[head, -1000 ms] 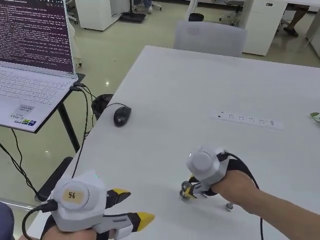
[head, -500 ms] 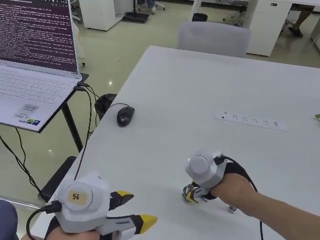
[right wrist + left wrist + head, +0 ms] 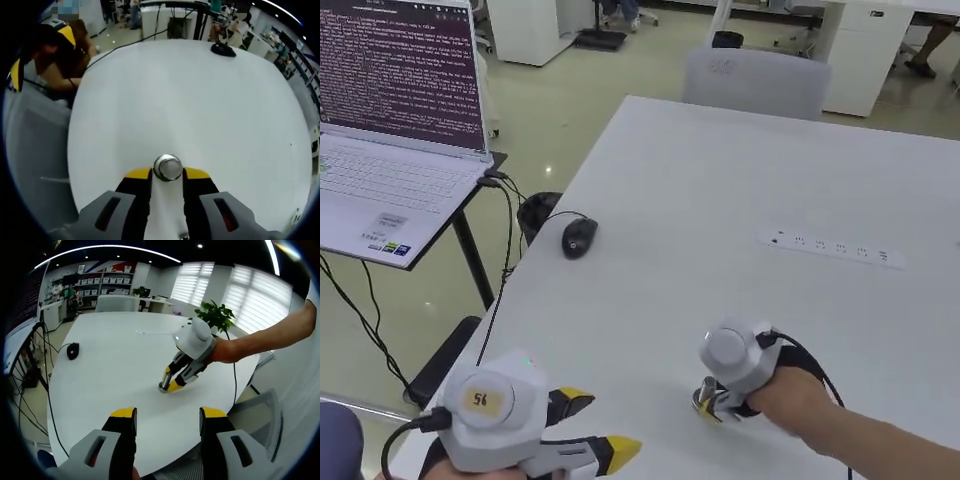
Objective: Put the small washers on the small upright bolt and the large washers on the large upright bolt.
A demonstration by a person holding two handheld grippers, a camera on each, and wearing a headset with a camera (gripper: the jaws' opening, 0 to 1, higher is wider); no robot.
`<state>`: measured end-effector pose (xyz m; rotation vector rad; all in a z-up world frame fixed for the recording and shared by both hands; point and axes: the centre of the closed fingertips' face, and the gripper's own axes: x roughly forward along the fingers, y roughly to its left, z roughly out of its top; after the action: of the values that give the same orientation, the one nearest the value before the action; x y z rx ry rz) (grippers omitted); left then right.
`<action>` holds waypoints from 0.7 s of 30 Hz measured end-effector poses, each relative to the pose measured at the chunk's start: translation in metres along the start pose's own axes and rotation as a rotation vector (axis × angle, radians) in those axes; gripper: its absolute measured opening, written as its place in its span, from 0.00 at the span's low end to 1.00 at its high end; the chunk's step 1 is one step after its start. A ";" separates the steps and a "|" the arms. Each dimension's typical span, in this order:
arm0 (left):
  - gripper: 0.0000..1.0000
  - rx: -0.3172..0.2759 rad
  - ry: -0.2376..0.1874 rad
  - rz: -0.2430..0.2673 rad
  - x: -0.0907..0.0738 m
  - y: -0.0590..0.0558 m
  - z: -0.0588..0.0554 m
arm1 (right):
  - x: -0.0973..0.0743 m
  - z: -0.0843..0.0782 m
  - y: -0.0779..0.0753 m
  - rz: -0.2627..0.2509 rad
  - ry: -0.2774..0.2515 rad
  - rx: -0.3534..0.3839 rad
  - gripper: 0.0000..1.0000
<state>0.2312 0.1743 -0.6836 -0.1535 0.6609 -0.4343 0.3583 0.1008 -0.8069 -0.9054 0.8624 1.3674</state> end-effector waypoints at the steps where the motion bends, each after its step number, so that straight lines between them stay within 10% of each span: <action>1: 0.49 0.001 -0.001 0.000 0.000 0.000 0.001 | -0.001 -0.001 0.001 -0.003 -0.009 0.016 0.25; 21: 0.49 0.036 0.020 -0.046 0.016 -0.006 0.003 | -0.035 -0.058 0.047 -0.074 -0.168 0.258 0.30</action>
<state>0.2420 0.1619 -0.6889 -0.1312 0.6698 -0.4924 0.3112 0.0338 -0.8011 -0.6093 0.8450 1.2163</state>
